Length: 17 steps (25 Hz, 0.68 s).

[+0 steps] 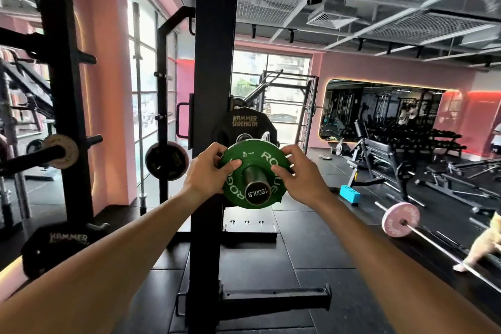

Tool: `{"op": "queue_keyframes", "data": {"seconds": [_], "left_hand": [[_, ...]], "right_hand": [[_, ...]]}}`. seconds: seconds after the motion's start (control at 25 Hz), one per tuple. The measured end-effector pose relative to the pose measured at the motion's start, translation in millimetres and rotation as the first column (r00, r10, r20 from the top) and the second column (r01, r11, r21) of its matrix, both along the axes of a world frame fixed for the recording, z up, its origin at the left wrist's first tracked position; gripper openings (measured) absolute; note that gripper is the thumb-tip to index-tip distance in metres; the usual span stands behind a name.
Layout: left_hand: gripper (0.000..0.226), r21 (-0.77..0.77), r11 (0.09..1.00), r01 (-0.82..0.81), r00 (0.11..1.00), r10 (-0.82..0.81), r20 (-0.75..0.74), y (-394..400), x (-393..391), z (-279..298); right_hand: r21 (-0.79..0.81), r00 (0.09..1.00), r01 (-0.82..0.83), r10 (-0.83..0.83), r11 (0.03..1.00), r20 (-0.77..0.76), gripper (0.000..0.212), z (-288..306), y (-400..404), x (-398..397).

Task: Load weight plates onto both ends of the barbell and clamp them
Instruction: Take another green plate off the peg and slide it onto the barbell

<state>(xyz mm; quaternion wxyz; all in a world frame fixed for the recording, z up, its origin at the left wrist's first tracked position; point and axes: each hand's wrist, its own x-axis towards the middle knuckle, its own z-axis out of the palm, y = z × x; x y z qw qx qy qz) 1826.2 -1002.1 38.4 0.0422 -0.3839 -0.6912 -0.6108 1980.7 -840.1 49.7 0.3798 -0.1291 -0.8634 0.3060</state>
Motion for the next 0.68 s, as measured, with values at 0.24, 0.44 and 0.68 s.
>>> {"op": "queue_keyframes", "data": {"seconds": [0.24,0.44,0.68], "left_hand": [[0.017,0.013,0.999,-0.040,0.999,0.041,-0.026,45,-56,-5],[0.023,0.044,0.999,-0.025,0.999,0.026,-0.023,93,-120,-12],[0.047,0.041,0.985,-0.170,0.972,0.174,-0.157,145,-184,-6]], "right_hand": [[0.009,0.996,0.071,-0.072,0.997,0.043,0.030,2,38,-53],[0.039,0.993,0.107,-0.109,0.994,0.052,0.030,4,80,-112],[0.058,0.983,0.168,-0.171,0.984,0.068,0.029,9,128,-176]]}}
